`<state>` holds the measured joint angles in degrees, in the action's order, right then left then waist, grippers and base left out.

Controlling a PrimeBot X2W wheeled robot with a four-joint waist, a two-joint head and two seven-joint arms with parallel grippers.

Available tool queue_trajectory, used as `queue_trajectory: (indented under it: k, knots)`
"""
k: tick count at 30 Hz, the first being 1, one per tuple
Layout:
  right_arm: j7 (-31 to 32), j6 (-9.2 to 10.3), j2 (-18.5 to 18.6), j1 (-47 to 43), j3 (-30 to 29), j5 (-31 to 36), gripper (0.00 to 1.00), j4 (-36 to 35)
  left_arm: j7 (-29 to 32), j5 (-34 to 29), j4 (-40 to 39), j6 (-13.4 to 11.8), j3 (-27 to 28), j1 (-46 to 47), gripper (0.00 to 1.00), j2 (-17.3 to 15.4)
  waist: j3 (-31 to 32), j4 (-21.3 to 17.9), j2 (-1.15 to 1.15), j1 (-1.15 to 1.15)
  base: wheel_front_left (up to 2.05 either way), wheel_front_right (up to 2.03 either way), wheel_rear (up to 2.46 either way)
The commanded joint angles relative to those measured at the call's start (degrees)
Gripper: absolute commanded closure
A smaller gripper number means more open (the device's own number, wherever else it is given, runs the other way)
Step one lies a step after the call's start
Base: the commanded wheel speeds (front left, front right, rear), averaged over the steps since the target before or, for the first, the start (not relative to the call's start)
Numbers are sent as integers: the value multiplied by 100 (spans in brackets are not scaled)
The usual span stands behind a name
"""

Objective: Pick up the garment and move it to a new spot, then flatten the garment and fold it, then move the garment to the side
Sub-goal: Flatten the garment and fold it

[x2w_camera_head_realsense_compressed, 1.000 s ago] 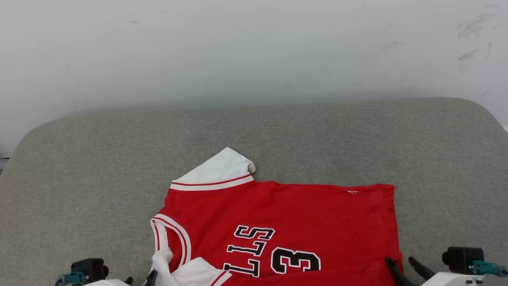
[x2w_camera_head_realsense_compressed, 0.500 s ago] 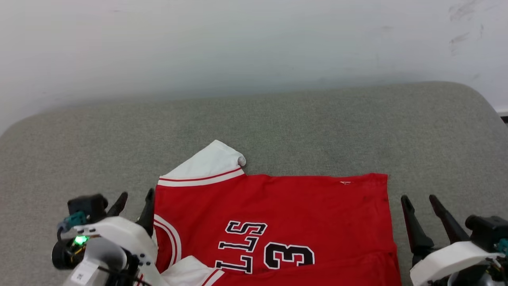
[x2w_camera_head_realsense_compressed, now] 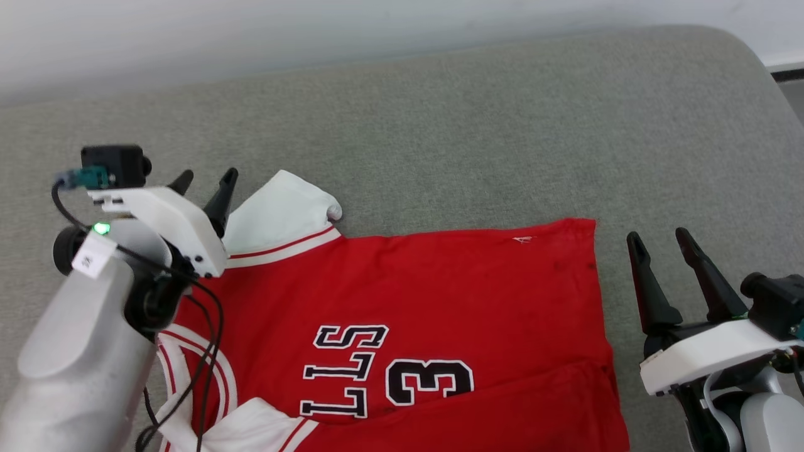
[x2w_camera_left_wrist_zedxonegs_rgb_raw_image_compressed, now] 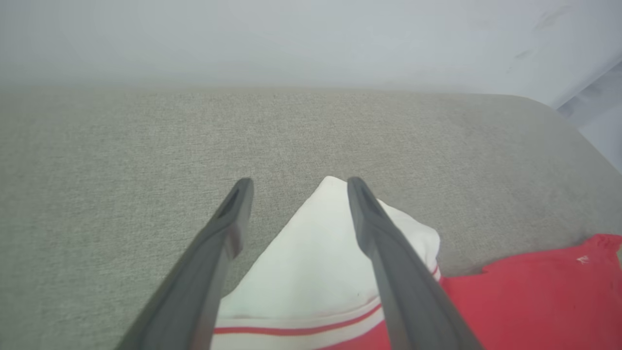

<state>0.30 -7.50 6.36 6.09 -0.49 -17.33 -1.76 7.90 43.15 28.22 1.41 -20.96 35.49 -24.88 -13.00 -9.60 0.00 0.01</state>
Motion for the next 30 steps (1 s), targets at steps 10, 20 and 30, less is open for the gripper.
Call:
queue_trajectory:
  k: [10, 20, 30]
  knots:
    - [-181, 3, -72, 348, 73, -113, 0, 279, 2144, 324, 840, 455, -449, 1175, 0, -361, -536, -543, 0, -1, 0, 0, 0]
    - [-331, 3, -151, 546, 233, -369, 0, 555, 3456, 260, 1440, 519, -946, 1593, 0, -513, -857, -854, 0, -1, 0, 0, 0]
    - [-288, 3, -129, 699, 298, -659, 0, 874, 3978, 351, 1792, 406, -1174, 1312, 100, -312, -972, -930, 0, -1, 0, 0, 0]
